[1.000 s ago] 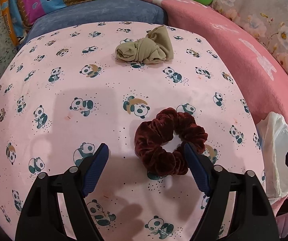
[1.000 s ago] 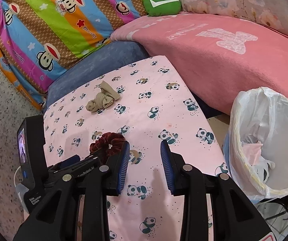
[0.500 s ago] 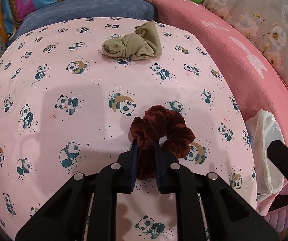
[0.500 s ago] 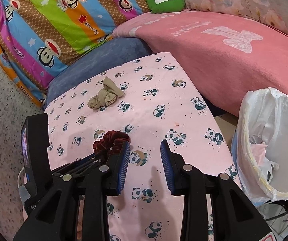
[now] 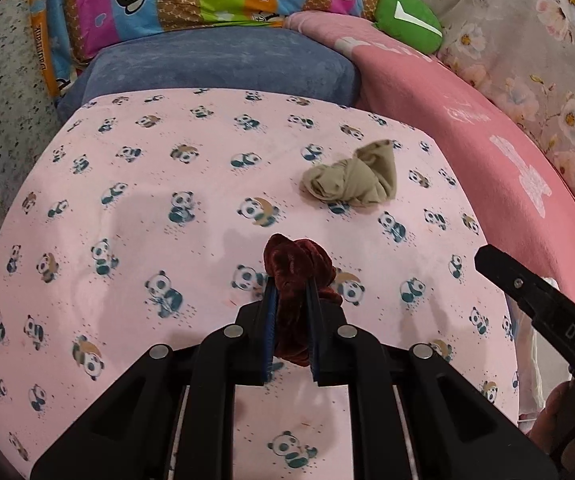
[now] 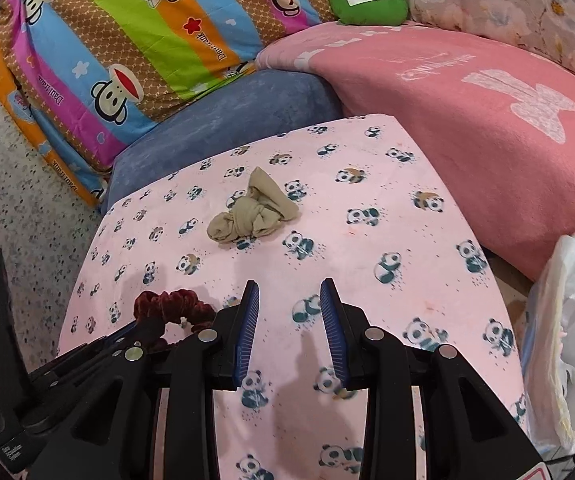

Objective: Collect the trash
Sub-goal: 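Grasp the beige sock with the right tool while the left tool holds the scrunchie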

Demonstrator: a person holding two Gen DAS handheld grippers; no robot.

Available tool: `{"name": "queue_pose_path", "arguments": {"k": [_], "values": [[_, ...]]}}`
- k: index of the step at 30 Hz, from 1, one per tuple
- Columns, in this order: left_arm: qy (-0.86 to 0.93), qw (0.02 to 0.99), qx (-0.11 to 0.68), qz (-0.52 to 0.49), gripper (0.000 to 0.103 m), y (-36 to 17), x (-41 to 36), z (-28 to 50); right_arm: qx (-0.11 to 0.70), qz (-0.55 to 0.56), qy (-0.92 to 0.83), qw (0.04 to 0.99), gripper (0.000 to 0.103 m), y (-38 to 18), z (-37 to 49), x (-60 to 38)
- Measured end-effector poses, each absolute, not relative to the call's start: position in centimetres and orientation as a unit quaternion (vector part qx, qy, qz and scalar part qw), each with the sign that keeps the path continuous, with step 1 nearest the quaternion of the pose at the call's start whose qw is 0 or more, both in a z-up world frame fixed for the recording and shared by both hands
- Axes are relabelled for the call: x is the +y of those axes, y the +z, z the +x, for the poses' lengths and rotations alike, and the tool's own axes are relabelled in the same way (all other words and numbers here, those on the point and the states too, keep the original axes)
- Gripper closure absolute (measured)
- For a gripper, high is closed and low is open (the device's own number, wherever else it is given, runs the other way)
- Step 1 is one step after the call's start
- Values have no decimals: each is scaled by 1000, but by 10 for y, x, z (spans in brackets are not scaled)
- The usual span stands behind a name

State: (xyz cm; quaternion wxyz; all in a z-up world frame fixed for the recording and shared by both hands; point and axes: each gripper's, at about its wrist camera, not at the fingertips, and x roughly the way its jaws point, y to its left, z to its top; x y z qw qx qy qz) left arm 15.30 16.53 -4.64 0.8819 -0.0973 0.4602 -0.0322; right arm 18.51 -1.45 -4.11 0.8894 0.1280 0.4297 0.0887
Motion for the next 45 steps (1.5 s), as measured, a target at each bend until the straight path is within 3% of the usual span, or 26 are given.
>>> {"name": "queue_pose_path", "arguments": {"k": [4,6,9,20,22,24,26,29,38,40,45], "values": [[-18,886,454,-98,90,-43,185,164,429,129,95,889,68,-46,213,5],[-11,887,451,-99,90,-43,193,170,428,128,95,889,57,-48,224,13],[-5,888,449,-99,90,-43,203,178,430,129,95,889,53,-53,244,26],[1,888,449,-97,90,-46,213,196,454,129,86,877,52,-77,307,51],[1,888,450,-97,90,-46,214,197,462,127,88,873,58,-83,313,51],[0,887,451,-98,90,-47,213,197,467,129,95,869,84,-85,314,50],[-2,887,451,-98,90,-46,211,195,467,132,98,869,86,-85,312,47],[-5,887,453,-96,90,-45,206,192,465,135,104,869,101,-84,304,42],[-15,889,450,-87,90,-35,186,176,439,133,100,883,101,-62,262,29],[-14,889,450,-87,90,-34,184,175,442,139,100,880,99,-61,263,26],[-14,891,447,-80,90,-31,184,181,440,171,95,876,58,-66,282,19]]}}
